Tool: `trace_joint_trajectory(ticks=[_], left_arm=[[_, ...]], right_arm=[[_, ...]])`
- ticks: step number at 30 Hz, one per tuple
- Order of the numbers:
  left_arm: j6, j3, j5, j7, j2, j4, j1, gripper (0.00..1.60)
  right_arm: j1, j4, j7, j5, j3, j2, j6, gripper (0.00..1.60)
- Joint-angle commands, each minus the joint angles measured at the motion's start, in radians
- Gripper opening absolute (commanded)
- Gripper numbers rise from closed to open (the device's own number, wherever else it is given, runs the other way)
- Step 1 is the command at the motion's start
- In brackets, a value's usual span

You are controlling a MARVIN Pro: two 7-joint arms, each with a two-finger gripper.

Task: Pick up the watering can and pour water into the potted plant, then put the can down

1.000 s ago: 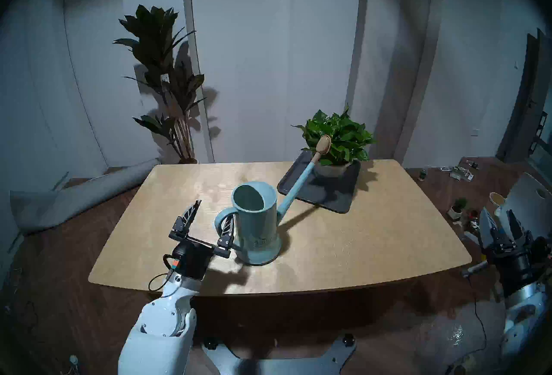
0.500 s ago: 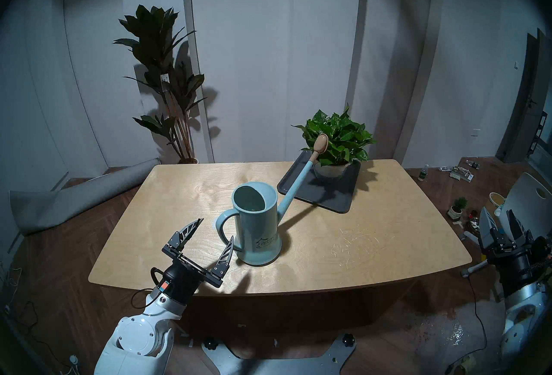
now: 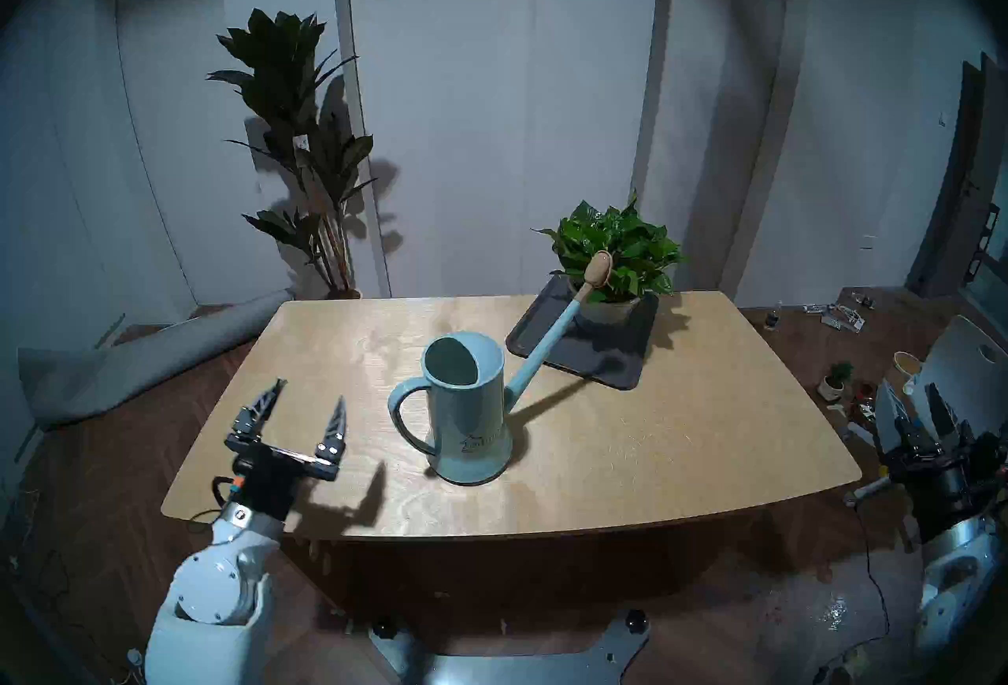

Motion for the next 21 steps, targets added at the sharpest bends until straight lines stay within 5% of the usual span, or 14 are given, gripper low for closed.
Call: trace_joint_trajectory(ticks=[1,10,15,21], left_arm=[[0.117,-0.086,-0.060,0.084,0.027,0.001,-0.111,1.60],[0.319,-0.109,-0.111,0.111,0.037,-0.105,-0.036,1.60],[0.370,-0.114,-0.118,0.116,0.038,-0.119,-0.036,1.60],[0.454,-0.120,-0.133,0.126,0.043,-0.154,-0.027,1.60]], right_arm=[[0.001,-0.016,0.002,-0.001,0.001,0.002,-0.002,1.60],[0.043,-0.043,-0.063,0.035,0.095,0.029,0.033,1.60],[0.101,-0.043,-0.077,0.058,0.187,0.092,0.038,1.60],[0.148,-0.043,-0.112,0.108,0.240,0.171,0.132,1.60]])
